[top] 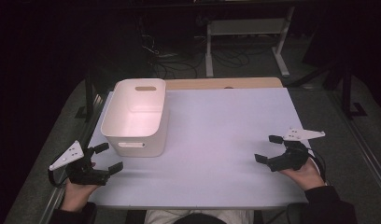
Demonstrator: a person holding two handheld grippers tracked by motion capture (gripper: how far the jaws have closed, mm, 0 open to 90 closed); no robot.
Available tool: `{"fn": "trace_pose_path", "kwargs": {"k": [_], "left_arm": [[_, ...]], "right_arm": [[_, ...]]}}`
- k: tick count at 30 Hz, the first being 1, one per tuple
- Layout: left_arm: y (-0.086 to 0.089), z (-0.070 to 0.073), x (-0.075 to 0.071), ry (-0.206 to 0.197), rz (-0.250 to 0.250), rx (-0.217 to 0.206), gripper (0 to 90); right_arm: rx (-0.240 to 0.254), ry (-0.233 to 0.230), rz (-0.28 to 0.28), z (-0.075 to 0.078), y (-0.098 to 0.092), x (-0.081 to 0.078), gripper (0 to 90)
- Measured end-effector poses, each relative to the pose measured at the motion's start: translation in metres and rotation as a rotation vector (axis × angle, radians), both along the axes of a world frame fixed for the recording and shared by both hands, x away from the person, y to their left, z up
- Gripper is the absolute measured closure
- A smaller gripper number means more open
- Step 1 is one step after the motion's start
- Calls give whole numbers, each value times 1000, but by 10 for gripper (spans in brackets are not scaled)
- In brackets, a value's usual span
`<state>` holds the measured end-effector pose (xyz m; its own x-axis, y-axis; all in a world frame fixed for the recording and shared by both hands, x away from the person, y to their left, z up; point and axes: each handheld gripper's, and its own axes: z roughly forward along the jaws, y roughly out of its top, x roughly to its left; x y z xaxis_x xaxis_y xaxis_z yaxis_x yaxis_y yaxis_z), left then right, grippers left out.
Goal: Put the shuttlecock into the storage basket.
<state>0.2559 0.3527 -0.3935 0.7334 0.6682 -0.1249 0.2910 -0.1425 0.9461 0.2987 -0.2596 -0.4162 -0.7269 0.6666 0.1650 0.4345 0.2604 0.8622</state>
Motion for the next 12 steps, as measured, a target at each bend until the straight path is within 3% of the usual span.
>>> {"fn": "trace_pose_path", "kwargs": {"k": [12], "left_arm": [[0, 0, 0, -1, -1, -2, 0]], "right_arm": [[12, -10, -47, -10, -11, -9, 0]]}}
